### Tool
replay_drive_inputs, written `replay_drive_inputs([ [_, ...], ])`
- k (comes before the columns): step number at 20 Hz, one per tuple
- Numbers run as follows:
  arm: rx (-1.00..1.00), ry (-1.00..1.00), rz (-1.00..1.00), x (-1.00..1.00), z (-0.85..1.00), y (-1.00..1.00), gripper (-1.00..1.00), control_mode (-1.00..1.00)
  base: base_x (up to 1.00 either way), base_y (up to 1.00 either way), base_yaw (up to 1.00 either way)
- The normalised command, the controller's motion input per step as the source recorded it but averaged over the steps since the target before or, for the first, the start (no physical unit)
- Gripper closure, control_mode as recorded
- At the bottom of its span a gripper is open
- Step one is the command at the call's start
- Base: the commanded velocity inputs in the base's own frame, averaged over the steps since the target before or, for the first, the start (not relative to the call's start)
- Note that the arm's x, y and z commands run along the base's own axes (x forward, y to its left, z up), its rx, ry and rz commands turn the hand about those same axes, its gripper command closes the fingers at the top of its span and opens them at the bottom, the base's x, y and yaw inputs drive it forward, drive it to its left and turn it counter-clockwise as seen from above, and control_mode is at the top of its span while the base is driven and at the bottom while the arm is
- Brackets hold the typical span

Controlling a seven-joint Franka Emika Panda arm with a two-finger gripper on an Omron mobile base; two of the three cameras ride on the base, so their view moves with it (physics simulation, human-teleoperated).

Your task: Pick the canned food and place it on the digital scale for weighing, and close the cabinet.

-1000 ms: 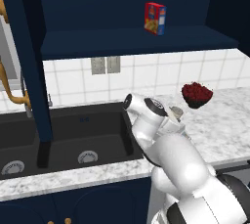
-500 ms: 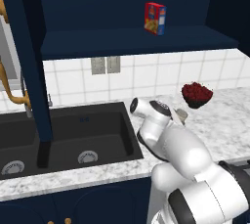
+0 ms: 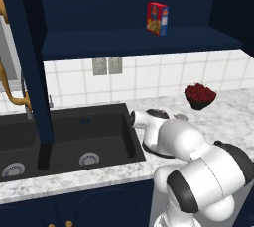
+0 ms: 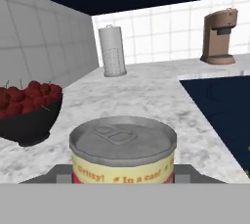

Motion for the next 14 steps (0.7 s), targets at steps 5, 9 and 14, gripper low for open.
replay_drive_inputs([
  [5,-0.07,0.0,-0.01,0.26,-0.07,0.09,1.0,-1.0,0.0,0.0,0.0],
  [9,0.0,0.0,0.0,0.21,-0.16,0.11,1.0,-1.0,0.0,0.0,0.0],
  [14,0.0,-0.04,0.0,0.16,-0.22,0.01,1.0,-1.0,0.0,0.0,0.0],
])
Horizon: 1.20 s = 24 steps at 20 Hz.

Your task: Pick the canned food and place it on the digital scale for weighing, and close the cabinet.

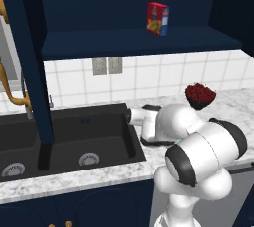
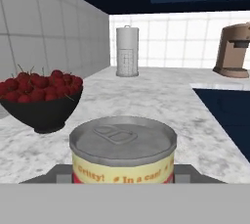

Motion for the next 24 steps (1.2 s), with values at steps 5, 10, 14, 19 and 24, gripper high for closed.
replay_drive_inputs([
  [5,0.0,-0.07,-0.01,0.03,-0.29,0.0,1.0,-1.0,0.0,0.0,0.0],
  [10,0.0,-0.11,-0.01,0.0,-0.39,-0.03,1.0,-1.0,0.0,0.0,0.0],
  [14,0.0,-0.12,0.0,0.0,-0.28,0.0,1.0,-1.0,0.0,0.0,0.0],
  [19,0.01,-0.16,0.0,0.0,-0.37,0.0,1.0,-1.0,0.0,0.0,0.0],
  [24,0.01,-0.11,0.0,0.0,-0.47,0.0,-1.0,-1.0,0.0,0.0,0.0],
])
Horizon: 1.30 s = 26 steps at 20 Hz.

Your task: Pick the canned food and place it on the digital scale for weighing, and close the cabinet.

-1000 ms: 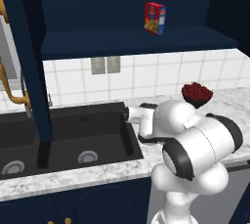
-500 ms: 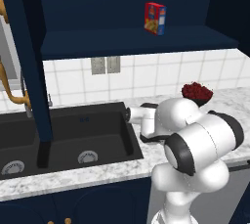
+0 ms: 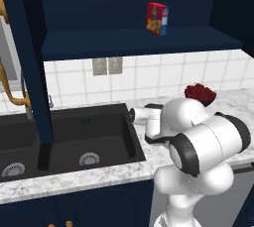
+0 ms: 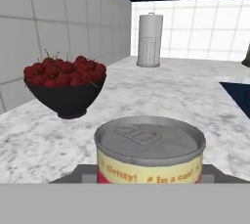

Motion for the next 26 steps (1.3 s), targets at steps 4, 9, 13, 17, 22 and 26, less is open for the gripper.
replay_drive_inputs([
  [4,0.0,-0.1,0.0,-0.11,-0.31,0.05,-1.0,-1.0,0.0,0.0,0.0],
  [9,0.0,0.0,0.0,-0.28,-0.05,0.09,-1.0,-1.0,0.0,0.0,0.0],
  [13,0.0,0.0,0.0,-0.27,-0.03,0.0,-1.0,-1.0,0.0,0.0,0.0],
  [17,-0.09,0.1,0.0,0.0,-0.09,0.24,-1.0,-1.0,0.0,0.0,0.0],
  [22,-0.11,0.05,0.0,0.0,-0.02,0.46,-1.0,-1.0,0.0,0.0,0.0],
  [26,-0.08,0.0,0.0,-0.15,0.05,0.3,-1.0,-1.0,0.0,0.0,0.0],
])
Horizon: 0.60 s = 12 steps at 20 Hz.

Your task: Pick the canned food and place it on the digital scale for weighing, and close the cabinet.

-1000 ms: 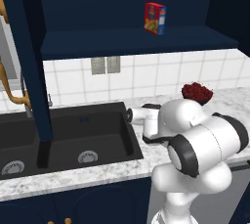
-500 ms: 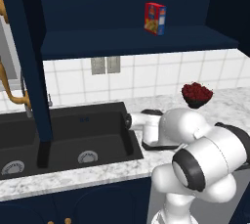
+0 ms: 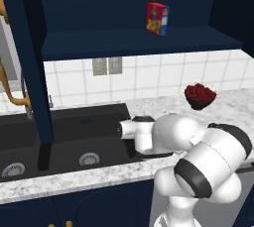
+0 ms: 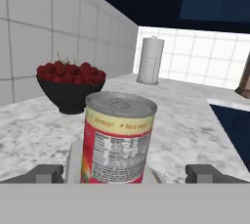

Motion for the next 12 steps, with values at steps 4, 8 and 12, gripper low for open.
replay_drive_inputs([
  [4,-0.08,-0.19,0.0,-0.53,0.57,0.05,-1.0,-1.0,0.0,0.0,0.0],
  [8,-0.07,-0.26,0.03,-0.63,0.92,0.0,-1.0,-1.0,0.0,0.0,0.0],
  [12,-0.04,-0.22,0.03,-0.6,1.0,-0.01,-1.0,-1.0,0.0,0.0,0.0],
])
